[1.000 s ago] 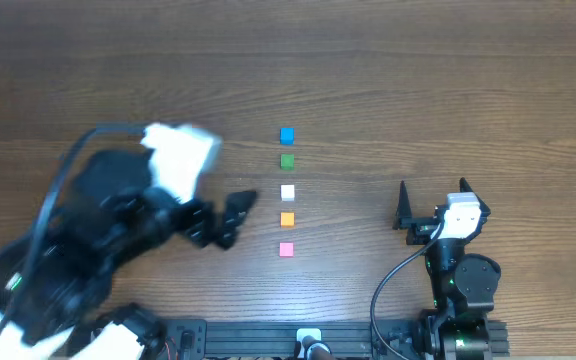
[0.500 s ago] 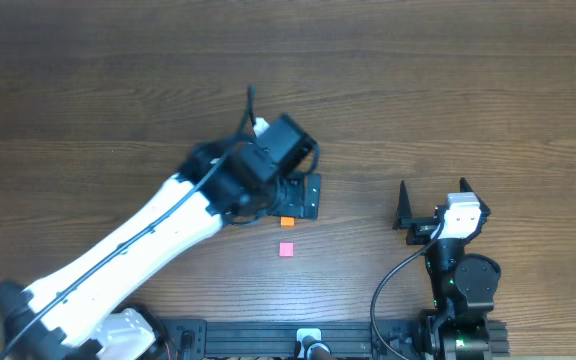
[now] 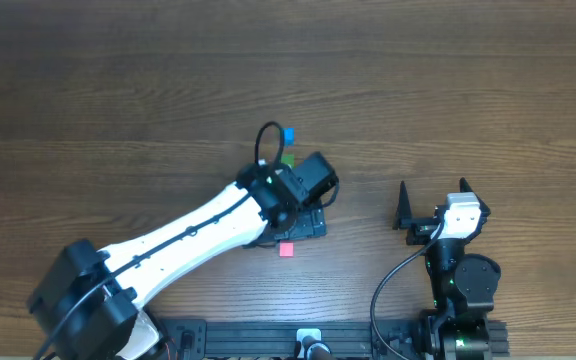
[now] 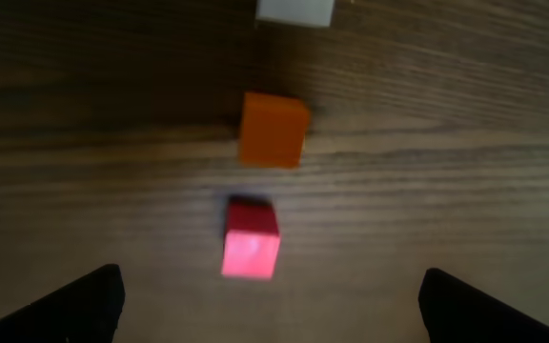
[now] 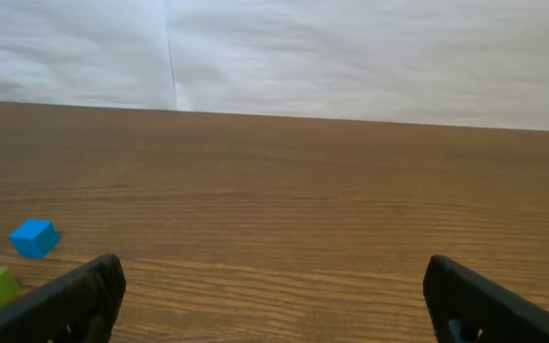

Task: Stack Cubes

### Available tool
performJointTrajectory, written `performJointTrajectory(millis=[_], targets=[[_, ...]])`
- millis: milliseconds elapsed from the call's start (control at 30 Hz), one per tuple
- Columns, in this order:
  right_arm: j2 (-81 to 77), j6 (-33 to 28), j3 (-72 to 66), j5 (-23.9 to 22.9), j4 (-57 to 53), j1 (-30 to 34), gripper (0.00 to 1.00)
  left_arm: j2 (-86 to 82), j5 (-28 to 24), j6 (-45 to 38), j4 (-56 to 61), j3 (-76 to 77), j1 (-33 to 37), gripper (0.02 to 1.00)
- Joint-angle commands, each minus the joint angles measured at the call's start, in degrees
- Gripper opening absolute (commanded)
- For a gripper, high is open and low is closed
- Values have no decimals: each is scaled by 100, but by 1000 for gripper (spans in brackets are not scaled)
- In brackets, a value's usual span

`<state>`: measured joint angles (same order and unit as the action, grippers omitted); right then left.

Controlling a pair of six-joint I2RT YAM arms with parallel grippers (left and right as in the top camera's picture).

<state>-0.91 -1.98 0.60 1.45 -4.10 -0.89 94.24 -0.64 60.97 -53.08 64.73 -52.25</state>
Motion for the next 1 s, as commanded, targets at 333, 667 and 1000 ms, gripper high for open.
performJointTrajectory(millis=[333, 667, 1000], targets=[[59, -24, -31, 61, -2, -28, 991, 654, 138, -396, 693, -522, -203, 974], [59, -24, -31, 61, -2, -28, 993, 710, 68, -723, 702, -522, -358, 921], [59, -24, -31, 61, -2, -28, 991, 833, 48, -741, 695, -527, -378, 915]])
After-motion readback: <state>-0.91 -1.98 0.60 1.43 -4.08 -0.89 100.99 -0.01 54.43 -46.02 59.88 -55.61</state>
